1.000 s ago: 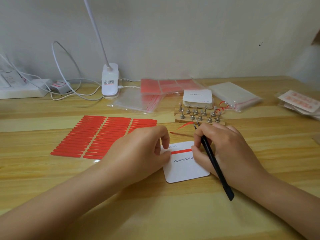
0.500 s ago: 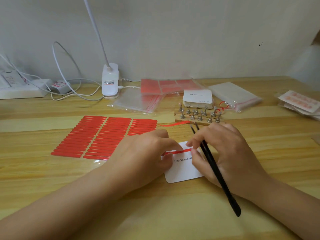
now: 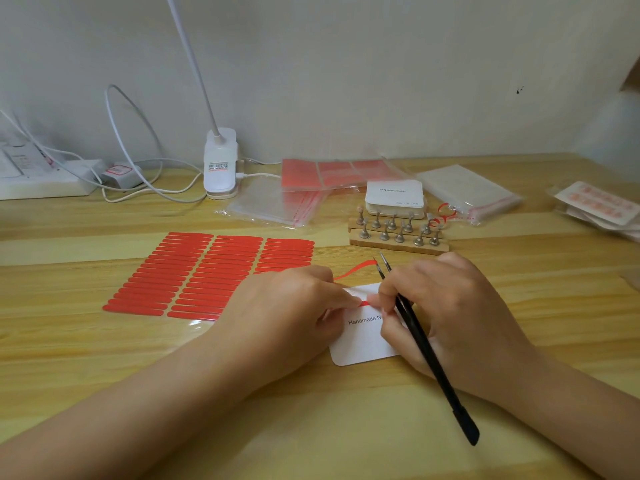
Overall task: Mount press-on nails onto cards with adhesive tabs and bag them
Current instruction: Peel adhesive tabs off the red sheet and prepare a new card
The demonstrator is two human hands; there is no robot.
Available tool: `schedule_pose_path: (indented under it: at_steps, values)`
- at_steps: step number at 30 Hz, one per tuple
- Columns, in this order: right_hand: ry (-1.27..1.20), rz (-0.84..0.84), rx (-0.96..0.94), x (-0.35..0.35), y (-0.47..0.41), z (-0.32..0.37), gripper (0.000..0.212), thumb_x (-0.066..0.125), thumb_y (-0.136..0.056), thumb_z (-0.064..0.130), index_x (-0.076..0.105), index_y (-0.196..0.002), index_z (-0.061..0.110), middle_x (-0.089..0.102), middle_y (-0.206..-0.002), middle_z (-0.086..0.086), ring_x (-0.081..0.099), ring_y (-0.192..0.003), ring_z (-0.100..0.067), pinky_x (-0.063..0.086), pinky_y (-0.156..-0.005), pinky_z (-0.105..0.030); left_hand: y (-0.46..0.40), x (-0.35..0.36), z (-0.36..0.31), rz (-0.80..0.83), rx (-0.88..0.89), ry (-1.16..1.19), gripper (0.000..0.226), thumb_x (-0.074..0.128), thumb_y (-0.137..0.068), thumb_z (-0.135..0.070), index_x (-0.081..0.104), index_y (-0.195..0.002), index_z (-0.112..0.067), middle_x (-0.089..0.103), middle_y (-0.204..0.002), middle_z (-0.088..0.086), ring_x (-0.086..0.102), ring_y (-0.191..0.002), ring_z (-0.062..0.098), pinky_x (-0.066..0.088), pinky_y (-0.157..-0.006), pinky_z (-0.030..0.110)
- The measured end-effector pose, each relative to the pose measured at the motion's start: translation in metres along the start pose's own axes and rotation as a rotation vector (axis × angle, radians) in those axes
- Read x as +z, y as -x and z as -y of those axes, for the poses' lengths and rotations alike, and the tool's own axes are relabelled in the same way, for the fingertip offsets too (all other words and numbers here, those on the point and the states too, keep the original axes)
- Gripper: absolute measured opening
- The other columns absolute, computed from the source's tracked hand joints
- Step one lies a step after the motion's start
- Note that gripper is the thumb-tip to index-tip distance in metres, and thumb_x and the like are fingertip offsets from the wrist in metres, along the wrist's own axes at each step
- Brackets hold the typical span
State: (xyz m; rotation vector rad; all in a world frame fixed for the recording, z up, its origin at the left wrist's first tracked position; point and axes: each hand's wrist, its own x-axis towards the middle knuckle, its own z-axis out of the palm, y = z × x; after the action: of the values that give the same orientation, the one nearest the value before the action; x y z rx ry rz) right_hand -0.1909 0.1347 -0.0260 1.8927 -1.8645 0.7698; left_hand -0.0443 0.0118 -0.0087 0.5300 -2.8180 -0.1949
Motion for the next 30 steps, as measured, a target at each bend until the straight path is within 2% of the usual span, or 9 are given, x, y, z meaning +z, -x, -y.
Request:
schedule_pose_path:
  at_steps: [7,11,17,23,26,28,30]
  values:
    - [0.060,-0.016,0.023,-0.004,0.001,-0.001,0.008,0.066,-0.064,0.014,0.059,-0.067,0.015,0.051,-0.054,0.001,0.047,-0.049,-0.021,0.036,-0.057,-0.035,0.004,-0.001,0.000,-0.070,0.021,0.011,0.024,0.057,-0.085,-0.031,0.067,-0.101,-0.046,0.036,-0.059,-0.013,0.034,-0.061,0.008,0.018,-0.043,0.019]
    - [0.086,-0.019,0.031,-0.006,0.002,-0.002,0.007,0.066,-0.063,0.015,0.059,-0.066,0.015,0.048,-0.052,0.001,0.045,-0.048,-0.020,0.036,-0.054,-0.034,0.005,-0.007,0.000,-0.064,0.083,-0.021,0.018,0.072,-0.067,-0.021,0.073,-0.075,-0.038,0.043,-0.053,-0.012,0.036,-0.044,0.010,0.023,-0.033,0.016]
    - [0.094,-0.011,0.039,-0.008,0.002,-0.002,0.005,0.064,-0.063,0.015,0.060,-0.065,0.015,0.048,-0.052,0.001,0.046,-0.048,-0.021,0.036,-0.056,-0.036,0.009,-0.009,-0.001,-0.052,0.056,-0.083,0.012,0.060,-0.062,-0.027,0.071,-0.061,-0.032,0.051,-0.049,-0.008,0.047,-0.039,0.012,0.027,-0.029,0.020]
    - [0.087,0.002,0.043,-0.009,0.003,-0.002,0.005,0.064,-0.062,0.014,0.061,-0.066,0.015,0.048,-0.052,0.001,0.046,-0.048,-0.020,0.040,-0.054,-0.035,0.010,-0.011,-0.001,-0.031,0.015,-0.118,0.015,0.057,-0.065,-0.029,0.071,-0.064,-0.032,0.060,-0.055,-0.009,0.055,-0.044,0.015,0.034,-0.031,0.025]
    - [0.087,0.001,0.038,-0.009,0.003,-0.003,0.005,0.064,-0.062,0.014,0.061,-0.066,0.015,0.048,-0.052,0.001,0.045,-0.048,-0.020,0.039,-0.053,-0.034,0.011,-0.012,0.001,-0.036,0.031,-0.163,0.016,0.056,-0.062,-0.027,0.071,-0.061,-0.034,0.057,-0.051,-0.010,0.053,-0.040,0.013,0.031,-0.029,0.023]
    - [0.093,-0.006,0.031,-0.009,0.003,-0.003,0.006,0.065,-0.062,0.014,0.060,-0.065,0.015,0.047,-0.051,0.001,0.044,-0.048,-0.020,0.038,-0.053,-0.035,0.012,-0.014,0.000,-0.023,0.012,-0.170,0.019,0.055,-0.070,-0.027,0.073,-0.072,-0.035,0.058,-0.057,-0.010,0.054,-0.047,0.012,0.030,-0.035,0.020]
    - [0.096,-0.010,0.024,-0.008,0.003,-0.004,0.007,0.066,-0.063,0.013,0.060,-0.066,0.015,0.046,-0.051,0.001,0.043,-0.047,-0.020,0.037,-0.055,-0.035,0.011,-0.014,0.004,-0.037,-0.002,-0.158,0.024,0.049,-0.082,-0.032,0.069,-0.095,-0.039,0.055,-0.069,-0.012,0.052,-0.062,0.010,0.029,-0.044,0.019]
